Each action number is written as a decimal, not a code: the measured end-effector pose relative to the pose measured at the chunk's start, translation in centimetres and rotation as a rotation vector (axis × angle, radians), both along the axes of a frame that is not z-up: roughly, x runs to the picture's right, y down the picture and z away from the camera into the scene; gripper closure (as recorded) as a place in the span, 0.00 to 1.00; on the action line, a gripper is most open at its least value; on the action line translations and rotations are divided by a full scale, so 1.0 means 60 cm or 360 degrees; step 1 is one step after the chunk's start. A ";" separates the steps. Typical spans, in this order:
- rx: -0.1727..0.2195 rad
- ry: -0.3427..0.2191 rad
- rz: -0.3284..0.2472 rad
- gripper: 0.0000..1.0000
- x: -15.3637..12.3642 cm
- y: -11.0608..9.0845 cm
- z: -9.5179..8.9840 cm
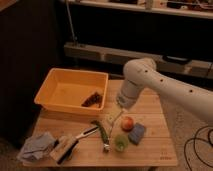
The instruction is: Place apple in table surface
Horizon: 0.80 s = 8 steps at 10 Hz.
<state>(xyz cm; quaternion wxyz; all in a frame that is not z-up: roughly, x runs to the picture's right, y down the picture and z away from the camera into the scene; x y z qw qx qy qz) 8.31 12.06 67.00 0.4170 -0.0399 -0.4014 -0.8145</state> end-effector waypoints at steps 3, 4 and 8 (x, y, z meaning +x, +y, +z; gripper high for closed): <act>0.0139 -0.0036 0.0121 0.20 0.055 0.015 -0.012; 0.0149 -0.0037 0.0129 0.20 0.058 0.015 -0.013; 0.0146 -0.0039 0.0127 0.20 0.056 0.016 -0.013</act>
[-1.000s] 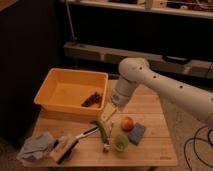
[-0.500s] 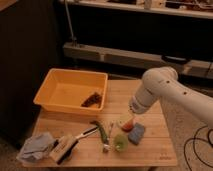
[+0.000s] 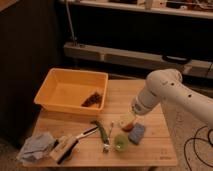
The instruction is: Place apple in table surface
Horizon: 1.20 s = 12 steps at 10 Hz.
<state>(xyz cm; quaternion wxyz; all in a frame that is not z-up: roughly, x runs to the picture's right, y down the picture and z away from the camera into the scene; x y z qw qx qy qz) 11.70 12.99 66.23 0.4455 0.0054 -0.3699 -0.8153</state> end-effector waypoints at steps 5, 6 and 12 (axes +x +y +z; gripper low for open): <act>0.0001 -0.0003 -0.0001 0.20 -0.002 -0.001 0.000; 0.0001 -0.0003 -0.0001 0.20 -0.002 -0.001 0.000; 0.0560 -0.0125 -0.0071 0.20 -0.019 -0.033 0.048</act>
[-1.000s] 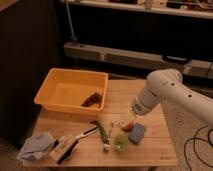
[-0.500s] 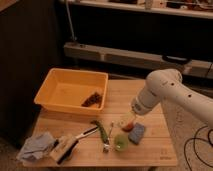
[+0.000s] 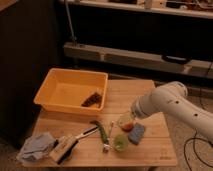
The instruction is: Place apple in table surface
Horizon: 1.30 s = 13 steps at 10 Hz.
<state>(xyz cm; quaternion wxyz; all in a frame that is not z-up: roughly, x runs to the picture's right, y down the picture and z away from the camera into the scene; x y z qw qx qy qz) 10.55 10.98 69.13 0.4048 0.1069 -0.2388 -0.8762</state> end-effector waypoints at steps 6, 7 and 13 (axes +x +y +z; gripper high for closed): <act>-0.0485 0.0357 -0.0276 0.20 -0.052 -0.029 0.102; -0.0521 0.0383 -0.0279 0.20 -0.046 -0.018 0.113; -0.0633 0.0545 -0.0223 0.20 0.032 0.054 0.187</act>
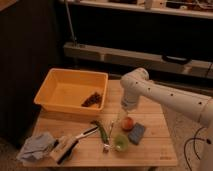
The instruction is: Place apple in table surface
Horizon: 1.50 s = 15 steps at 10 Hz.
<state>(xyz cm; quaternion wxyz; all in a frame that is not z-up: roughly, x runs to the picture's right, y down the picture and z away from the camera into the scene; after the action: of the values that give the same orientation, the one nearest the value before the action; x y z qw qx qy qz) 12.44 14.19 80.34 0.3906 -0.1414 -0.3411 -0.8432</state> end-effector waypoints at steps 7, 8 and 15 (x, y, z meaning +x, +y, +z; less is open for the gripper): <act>-0.0152 -0.0031 0.0031 0.42 0.002 0.090 0.033; -0.0174 -0.0045 0.0026 0.53 -0.005 0.102 0.035; -0.0041 -0.0187 0.0167 1.00 -0.013 0.008 -0.049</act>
<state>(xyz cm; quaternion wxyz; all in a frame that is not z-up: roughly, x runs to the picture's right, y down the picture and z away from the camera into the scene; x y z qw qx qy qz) 11.67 14.68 77.37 0.4117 -0.0787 -0.3813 -0.8240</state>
